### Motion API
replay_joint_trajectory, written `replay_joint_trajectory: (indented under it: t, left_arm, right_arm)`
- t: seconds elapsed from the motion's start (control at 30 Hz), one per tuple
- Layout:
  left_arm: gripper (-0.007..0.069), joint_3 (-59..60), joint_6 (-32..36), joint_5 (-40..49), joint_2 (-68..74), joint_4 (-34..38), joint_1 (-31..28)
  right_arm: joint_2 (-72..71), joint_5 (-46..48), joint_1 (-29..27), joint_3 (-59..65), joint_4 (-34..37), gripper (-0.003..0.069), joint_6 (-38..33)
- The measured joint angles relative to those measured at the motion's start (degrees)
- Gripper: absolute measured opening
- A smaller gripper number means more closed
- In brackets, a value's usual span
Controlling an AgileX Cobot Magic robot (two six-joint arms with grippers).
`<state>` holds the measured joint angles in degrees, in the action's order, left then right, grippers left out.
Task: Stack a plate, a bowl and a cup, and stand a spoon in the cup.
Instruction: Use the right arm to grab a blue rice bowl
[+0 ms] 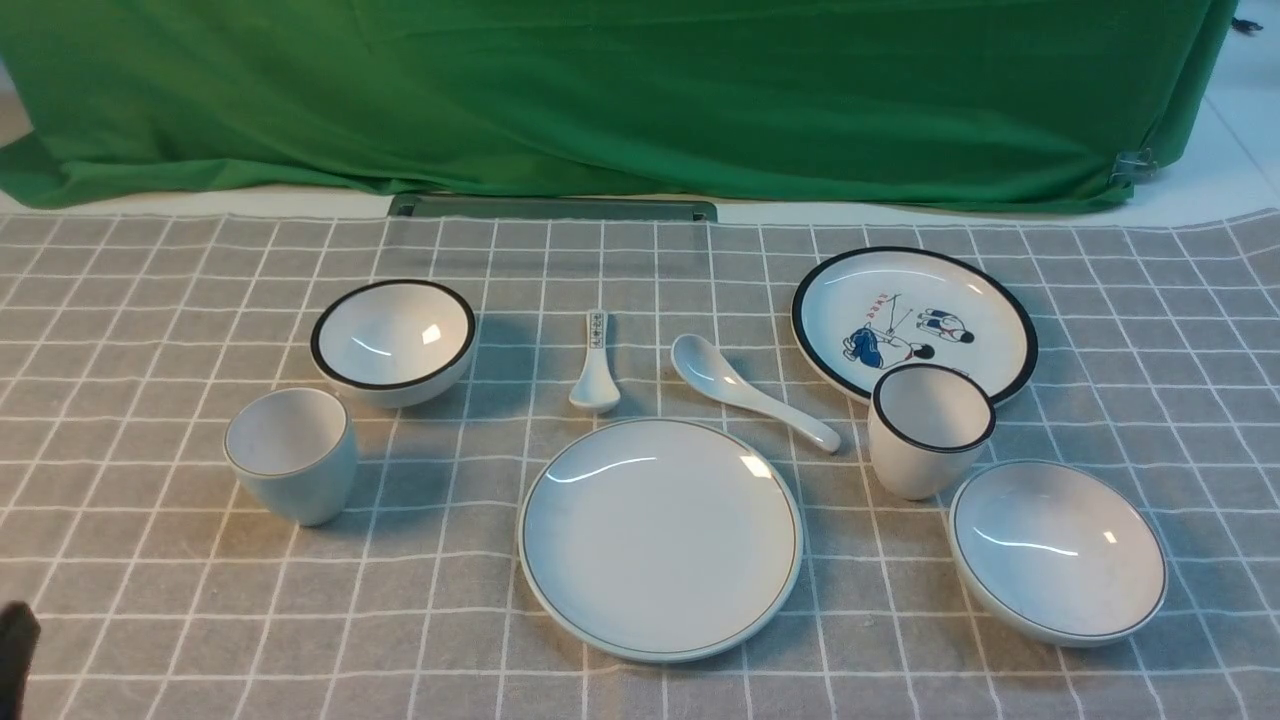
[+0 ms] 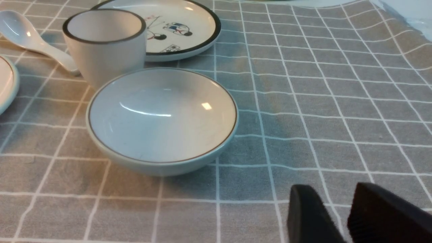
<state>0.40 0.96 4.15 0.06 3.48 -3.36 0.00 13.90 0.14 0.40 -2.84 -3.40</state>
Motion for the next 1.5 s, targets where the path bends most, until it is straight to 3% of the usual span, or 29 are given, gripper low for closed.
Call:
replay_joint_trajectory:
  t: [0.13,0.33,0.4,0.67,0.93,1.13,1.5]
  left_arm:
    - [0.0241,0.0,-10.1,-11.9,0.0,14.0,0.0]
    - [0.0241,0.0,-16.33,-23.29,0.0,16.56,0.0]
    - [0.0241,0.0,-16.47,-24.6,0.0,15.71,0.0]
    - [0.0241,0.0,-16.78,-25.8,0.0,-1.89,0.0]
    - [0.0241,0.0,-27.08,-25.88,0.0,-3.01,0.0]
    - [0.0241,0.0,-28.45,-24.15,0.0,-3.01,0.0]
    - [0.0241,0.0,-28.51,-23.28,0.0,-4.7,0.0]
  right_arm:
    - [0.0,0.0,0.0,0.0,0.0,0.024,0.0]
    - [0.0,0.0,0.47,0.0,0.0,0.024,0.0]
    - [0.0,0.0,0.95,0.0,0.0,0.024,0.0]
    - [0.0,-0.18,1.88,0.0,0.0,0.0241,0.0]
    - [0.0,-5.56,1.88,0.0,0.05,0.0241,2.1]
    - [0.0,-11.62,1.88,0.0,0.11,0.0241,11.7]
    - [0.0,-12.54,1.88,0.0,0.11,0.0242,13.59]
